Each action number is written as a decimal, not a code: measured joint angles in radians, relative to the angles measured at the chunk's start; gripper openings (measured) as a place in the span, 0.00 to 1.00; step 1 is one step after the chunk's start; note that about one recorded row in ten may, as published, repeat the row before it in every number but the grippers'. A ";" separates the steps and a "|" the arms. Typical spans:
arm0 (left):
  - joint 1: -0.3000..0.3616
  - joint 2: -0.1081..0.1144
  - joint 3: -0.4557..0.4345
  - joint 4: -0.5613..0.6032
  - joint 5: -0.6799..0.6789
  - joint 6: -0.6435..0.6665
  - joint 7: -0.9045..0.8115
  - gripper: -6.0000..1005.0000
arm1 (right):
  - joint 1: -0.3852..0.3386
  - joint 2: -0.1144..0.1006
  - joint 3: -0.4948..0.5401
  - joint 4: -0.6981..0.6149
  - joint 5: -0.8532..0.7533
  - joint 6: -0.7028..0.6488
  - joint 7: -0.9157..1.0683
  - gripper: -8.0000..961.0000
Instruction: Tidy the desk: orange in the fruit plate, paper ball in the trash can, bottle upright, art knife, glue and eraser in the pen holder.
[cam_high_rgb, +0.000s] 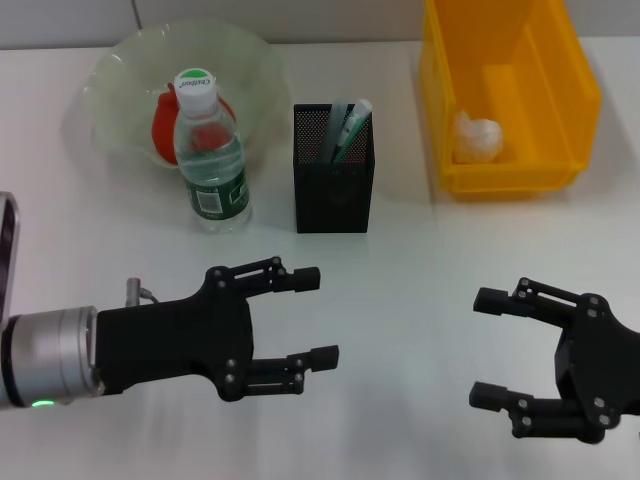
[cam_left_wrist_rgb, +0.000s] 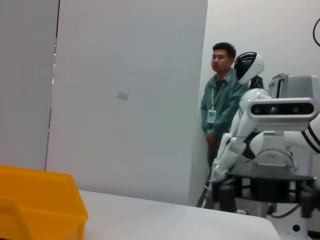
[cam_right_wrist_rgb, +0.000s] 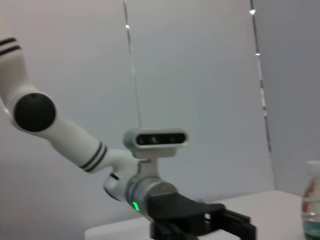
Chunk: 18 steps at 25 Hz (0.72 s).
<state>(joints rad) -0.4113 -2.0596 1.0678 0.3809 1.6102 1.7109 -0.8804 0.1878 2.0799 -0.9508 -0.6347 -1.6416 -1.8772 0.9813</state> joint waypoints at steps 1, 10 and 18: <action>0.000 0.000 0.000 0.000 0.000 0.000 0.000 0.78 | 0.000 0.000 0.000 0.000 0.000 0.000 0.000 0.87; 0.072 0.024 -0.013 0.020 0.001 0.020 -0.011 0.78 | 0.080 0.004 -0.034 0.068 -0.003 0.097 0.003 0.87; 0.129 0.048 -0.014 0.021 -0.001 0.028 -0.003 0.78 | 0.191 0.007 -0.124 0.114 0.001 0.174 0.015 0.87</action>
<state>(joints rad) -0.2823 -2.0113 1.0538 0.4020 1.6087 1.7393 -0.8830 0.3786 2.0867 -1.0745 -0.5204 -1.6409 -1.7030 0.9959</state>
